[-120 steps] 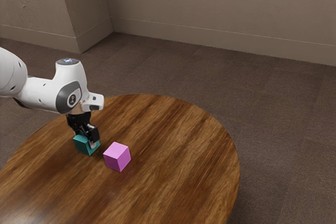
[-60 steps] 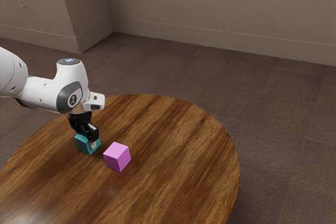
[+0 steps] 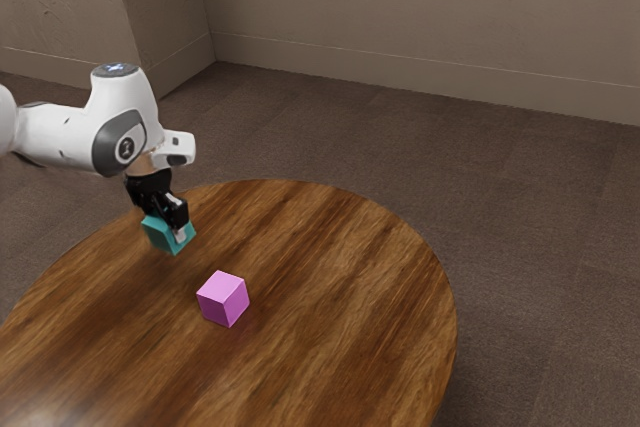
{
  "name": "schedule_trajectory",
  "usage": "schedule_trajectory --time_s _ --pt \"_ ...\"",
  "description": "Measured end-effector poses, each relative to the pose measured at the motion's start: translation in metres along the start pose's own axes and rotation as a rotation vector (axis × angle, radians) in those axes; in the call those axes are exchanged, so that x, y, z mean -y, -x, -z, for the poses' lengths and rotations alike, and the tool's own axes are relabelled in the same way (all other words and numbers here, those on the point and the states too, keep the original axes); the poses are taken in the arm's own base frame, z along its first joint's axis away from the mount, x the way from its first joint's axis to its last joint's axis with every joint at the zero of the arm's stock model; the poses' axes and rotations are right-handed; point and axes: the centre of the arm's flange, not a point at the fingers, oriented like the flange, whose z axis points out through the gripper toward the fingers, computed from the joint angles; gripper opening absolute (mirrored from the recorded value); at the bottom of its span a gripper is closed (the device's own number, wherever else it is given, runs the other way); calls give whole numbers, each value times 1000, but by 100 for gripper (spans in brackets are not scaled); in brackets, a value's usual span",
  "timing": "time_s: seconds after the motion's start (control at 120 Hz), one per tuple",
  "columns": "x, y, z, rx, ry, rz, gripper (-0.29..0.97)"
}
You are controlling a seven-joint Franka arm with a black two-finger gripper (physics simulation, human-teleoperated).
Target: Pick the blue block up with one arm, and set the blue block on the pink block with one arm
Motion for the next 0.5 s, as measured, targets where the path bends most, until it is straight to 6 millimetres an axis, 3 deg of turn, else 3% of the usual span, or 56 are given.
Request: schedule_trajectory --time_s 0.342,0.5 --pt "-75 -14 7 35 34 -44 37" --pt "-86 -14 4 49 35 -26 37"
